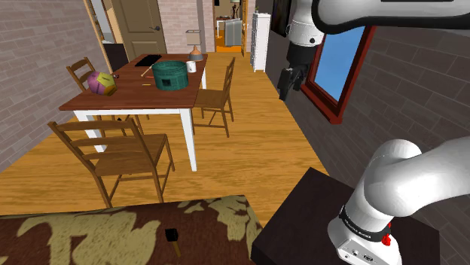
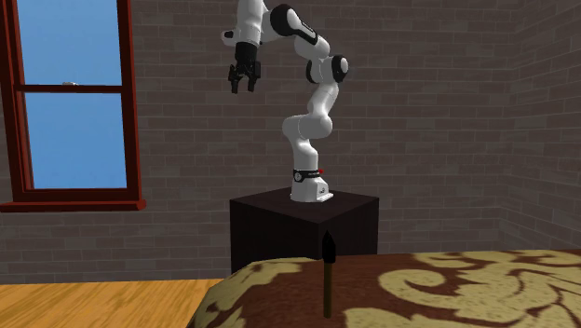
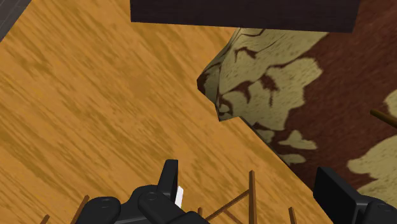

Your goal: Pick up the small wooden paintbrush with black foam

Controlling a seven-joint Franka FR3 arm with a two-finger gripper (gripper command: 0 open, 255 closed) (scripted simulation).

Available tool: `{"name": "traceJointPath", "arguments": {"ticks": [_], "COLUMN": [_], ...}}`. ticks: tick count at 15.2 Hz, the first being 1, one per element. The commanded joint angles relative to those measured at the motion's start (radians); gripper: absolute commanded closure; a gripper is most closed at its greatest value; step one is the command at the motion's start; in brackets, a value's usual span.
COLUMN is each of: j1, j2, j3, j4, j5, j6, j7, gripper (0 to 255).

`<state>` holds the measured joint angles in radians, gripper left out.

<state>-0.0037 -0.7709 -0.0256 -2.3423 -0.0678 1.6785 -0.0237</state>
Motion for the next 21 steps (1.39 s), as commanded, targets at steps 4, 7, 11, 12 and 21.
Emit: {"name": "traceJointPath", "arguments": {"ticks": [4,7,11,12,21], "j1": [0.02,0.042,0.073,0.08,0.126], "j2": [0.004,0.02,0.064,0.078,0.279], "j3": [0.046,0.093,0.16,0.177,0.342], "j4": [-0.065,-0.12,-0.176,-0.186,-0.221], "j5": [0.03,0.06,0.098,0.107,0.151], "j6": [0.074,0.151,0.26,0.288,0.549], "j7": [0.053,0.106,0.177,0.195,0.367], "gripper": [0,0,0,0,0]}}
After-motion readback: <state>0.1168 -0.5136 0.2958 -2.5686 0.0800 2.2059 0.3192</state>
